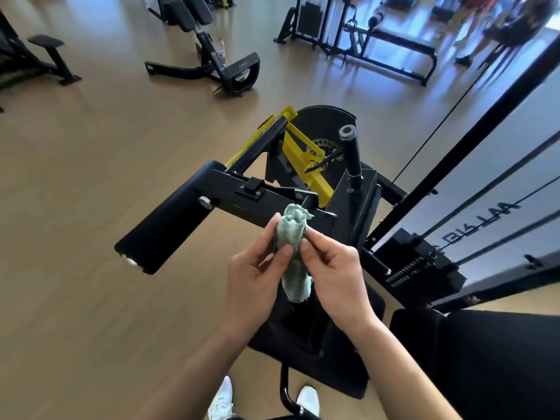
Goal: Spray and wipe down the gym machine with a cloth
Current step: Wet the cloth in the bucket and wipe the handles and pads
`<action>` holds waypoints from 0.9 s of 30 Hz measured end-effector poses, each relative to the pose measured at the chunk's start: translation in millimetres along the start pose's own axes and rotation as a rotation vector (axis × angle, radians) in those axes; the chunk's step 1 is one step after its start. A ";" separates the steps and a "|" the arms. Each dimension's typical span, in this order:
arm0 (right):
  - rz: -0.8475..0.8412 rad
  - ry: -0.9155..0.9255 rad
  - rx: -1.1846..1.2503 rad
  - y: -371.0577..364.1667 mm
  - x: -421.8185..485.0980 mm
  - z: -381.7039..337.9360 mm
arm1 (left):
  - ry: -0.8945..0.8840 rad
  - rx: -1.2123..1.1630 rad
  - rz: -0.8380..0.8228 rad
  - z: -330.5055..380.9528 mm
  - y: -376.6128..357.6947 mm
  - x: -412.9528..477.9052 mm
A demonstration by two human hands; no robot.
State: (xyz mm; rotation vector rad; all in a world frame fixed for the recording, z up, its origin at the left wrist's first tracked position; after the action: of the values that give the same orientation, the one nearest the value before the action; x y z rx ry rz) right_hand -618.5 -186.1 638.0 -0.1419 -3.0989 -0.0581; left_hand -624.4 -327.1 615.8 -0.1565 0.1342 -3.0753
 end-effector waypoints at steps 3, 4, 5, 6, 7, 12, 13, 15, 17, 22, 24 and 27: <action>0.013 -0.018 -0.091 4.9 -12.7 15.7 | 0.051 0.023 -0.056 -16.2 1.8 -7.1; 0.009 -0.032 -0.115 6.5 -17.5 22.5 | 0.068 0.045 -0.075 -21.7 2.1 -10.6; 0.000 -0.046 -0.136 8.1 -22.3 28.5 | 0.090 0.061 -0.091 -27.4 2.5 -14.4; -0.006 -0.059 -0.153 9.2 -26.2 33.1 | 0.112 0.070 -0.104 -33.3 3.2 -18.0; -0.011 -0.072 -0.161 10.0 -29.2 36.0 | 0.132 0.074 -0.117 -37.8 3.7 -21.2; -0.004 -0.058 -0.116 10.2 -24.8 29.0 | 0.136 0.027 -0.120 -32.1 1.2 -19.5; 0.002 -0.035 -0.092 9.4 -21.5 22.4 | 0.107 0.014 -0.100 -24.1 1.5 -15.3; 0.003 0.034 -0.059 6.3 -12.4 4.6 | 0.033 0.003 -0.048 -7.1 2.5 -3.6; 0.001 0.079 -0.040 3.4 -3.3 -8.2 | -0.009 -0.011 -0.006 6.3 1.6 6.9; 0.014 0.068 -0.088 7.0 -0.7 1.5 | 0.022 -0.035 -0.039 3.1 1.4 10.4; 0.011 0.027 -0.127 11.7 -11.6 17.6 | 0.066 -0.022 -0.079 -10.4 2.8 2.6; -0.010 -0.035 -0.229 18.9 -30.9 40.3 | 0.172 0.024 -0.116 -35.2 4.4 -17.0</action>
State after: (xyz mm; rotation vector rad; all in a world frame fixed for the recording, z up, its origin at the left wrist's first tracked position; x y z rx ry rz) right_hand -587.5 -168.5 597.2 -0.1349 -3.1184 -0.4159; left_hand -610.9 -327.5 578.9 0.1053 0.0985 -3.2015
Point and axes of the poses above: each hand's wrist, its own x-axis towards the middle knuckle, its own y-axis out of the back of the hand, z = x × y, the point moved 6 cm from there along x, towards the middle knuckle, and after that the axes turned 2 degrees about z, right-handed, at the moved point
